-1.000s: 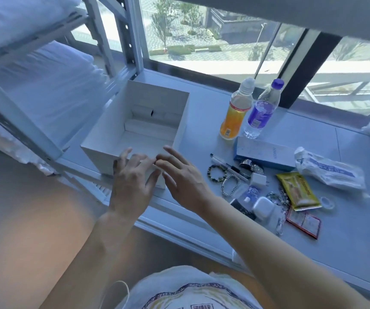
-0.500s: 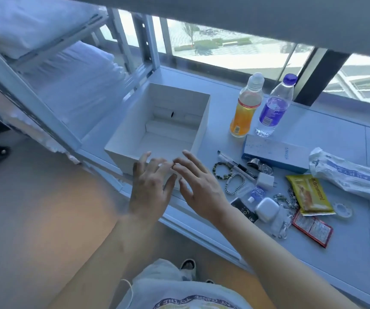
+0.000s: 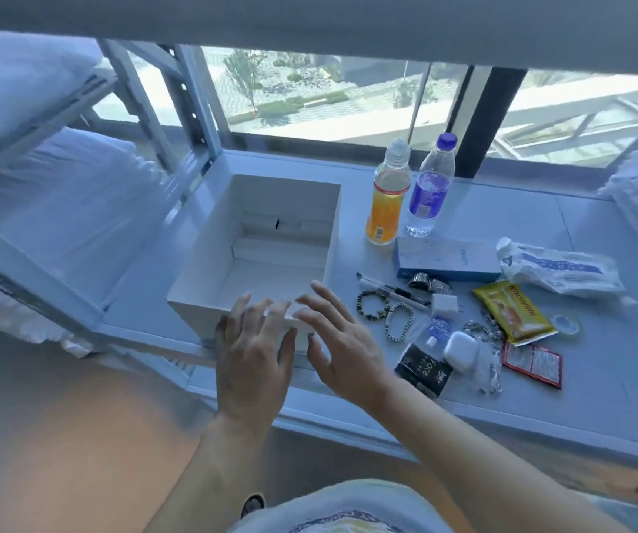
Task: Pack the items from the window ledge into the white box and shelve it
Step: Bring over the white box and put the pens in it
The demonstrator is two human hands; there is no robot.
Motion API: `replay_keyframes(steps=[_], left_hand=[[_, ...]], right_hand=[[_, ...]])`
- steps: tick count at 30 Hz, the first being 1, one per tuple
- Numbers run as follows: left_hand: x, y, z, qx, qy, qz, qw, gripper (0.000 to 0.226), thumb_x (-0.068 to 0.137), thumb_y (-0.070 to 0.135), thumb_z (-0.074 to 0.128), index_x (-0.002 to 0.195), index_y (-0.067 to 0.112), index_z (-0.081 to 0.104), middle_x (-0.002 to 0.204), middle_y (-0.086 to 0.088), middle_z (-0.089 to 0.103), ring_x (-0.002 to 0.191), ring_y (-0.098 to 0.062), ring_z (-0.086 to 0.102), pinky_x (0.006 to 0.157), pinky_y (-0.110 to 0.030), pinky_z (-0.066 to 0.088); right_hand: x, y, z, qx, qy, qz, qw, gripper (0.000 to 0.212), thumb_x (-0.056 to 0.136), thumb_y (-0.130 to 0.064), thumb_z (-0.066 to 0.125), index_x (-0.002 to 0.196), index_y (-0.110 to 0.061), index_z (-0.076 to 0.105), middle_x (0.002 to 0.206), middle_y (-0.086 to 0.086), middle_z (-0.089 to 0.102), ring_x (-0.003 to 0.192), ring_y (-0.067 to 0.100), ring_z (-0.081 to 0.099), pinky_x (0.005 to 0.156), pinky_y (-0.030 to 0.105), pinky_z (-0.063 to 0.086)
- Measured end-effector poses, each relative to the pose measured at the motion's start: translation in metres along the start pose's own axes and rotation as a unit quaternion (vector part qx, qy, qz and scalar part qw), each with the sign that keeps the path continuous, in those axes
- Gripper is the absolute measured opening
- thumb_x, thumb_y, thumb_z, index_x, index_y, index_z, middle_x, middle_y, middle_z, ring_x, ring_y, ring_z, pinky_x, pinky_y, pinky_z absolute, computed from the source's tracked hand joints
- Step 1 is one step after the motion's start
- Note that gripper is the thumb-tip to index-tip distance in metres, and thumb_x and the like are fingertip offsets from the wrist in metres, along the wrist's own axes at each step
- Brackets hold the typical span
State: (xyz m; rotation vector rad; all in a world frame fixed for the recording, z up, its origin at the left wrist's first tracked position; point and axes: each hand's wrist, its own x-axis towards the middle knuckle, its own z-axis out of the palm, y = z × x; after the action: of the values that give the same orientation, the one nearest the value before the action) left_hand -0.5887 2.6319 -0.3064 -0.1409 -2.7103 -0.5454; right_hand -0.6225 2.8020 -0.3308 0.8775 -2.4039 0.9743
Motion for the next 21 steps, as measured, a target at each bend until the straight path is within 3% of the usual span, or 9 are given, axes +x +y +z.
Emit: replay_keyframes(steps=[6, 12, 15, 18, 21], left_hand=[[0.019, -0.075, -0.028, 0.014, -0.021, 0.002, 1.0, 0.033, 0.095, 0.034, 0.067, 0.126, 0.023, 0.064, 0.131, -0.002, 0.061, 0.134, -0.03, 0.045, 0.092, -0.053, 0.047], [0.022, -0.089, -0.033, -0.055, -0.043, 0.058, 0.996, 0.035, 0.095, 0.026, 0.069, 0.13, 0.021, 0.066, 0.127, -0.003, 0.063, 0.126, -0.032, 0.047, 0.091, -0.051, 0.048], [0.024, -0.078, -0.036, -0.16, -0.039, 0.092, 0.982, 0.037, 0.099, 0.019, 0.063, 0.136, 0.019, 0.062, 0.128, -0.002, 0.063, 0.118, -0.026, 0.053, 0.094, -0.036, 0.048], [0.026, -0.051, -0.04, -0.212, -0.031, 0.146, 0.966, 0.033, 0.101, 0.021, 0.057, 0.132, 0.02, 0.064, 0.127, 0.002, 0.062, 0.116, -0.02, 0.055, 0.092, -0.019, 0.04], [0.035, -0.026, -0.035, -0.22, -0.024, 0.207, 0.953, 0.024, 0.1, 0.02, 0.056, 0.119, 0.017, 0.071, 0.121, 0.002, 0.064, 0.111, -0.023, 0.057, 0.094, -0.028, 0.046]], right_hand=[[-0.001, -0.024, 0.018, -0.042, 0.038, 0.086, 0.995, 0.021, 0.093, 0.001, 0.061, 0.114, -0.004, 0.063, 0.146, 0.005, 0.055, 0.157, 0.023, 0.028, 0.106, 0.036, 0.053], [0.005, -0.05, 0.035, -0.078, 0.078, 0.177, 0.978, 0.035, 0.088, 0.001, 0.065, 0.122, -0.001, 0.061, 0.154, 0.011, 0.047, 0.158, 0.026, 0.023, 0.118, 0.041, 0.041], [0.006, -0.063, 0.034, -0.065, 0.07, 0.199, 0.975, 0.049, 0.09, -0.006, 0.065, 0.138, -0.004, 0.055, 0.161, 0.007, 0.039, 0.159, 0.023, 0.02, 0.121, 0.041, 0.037], [0.001, -0.061, 0.016, -0.024, 0.1, 0.234, 0.967, 0.06, 0.092, -0.012, 0.062, 0.15, -0.012, 0.046, 0.162, -0.001, 0.037, 0.154, 0.018, 0.032, 0.12, 0.037, 0.038], [-0.008, -0.039, -0.015, -0.015, 0.165, 0.253, 0.953, 0.049, 0.091, -0.011, 0.062, 0.14, -0.012, 0.055, 0.146, -0.001, 0.052, 0.14, 0.016, 0.049, 0.113, 0.033, 0.043]])
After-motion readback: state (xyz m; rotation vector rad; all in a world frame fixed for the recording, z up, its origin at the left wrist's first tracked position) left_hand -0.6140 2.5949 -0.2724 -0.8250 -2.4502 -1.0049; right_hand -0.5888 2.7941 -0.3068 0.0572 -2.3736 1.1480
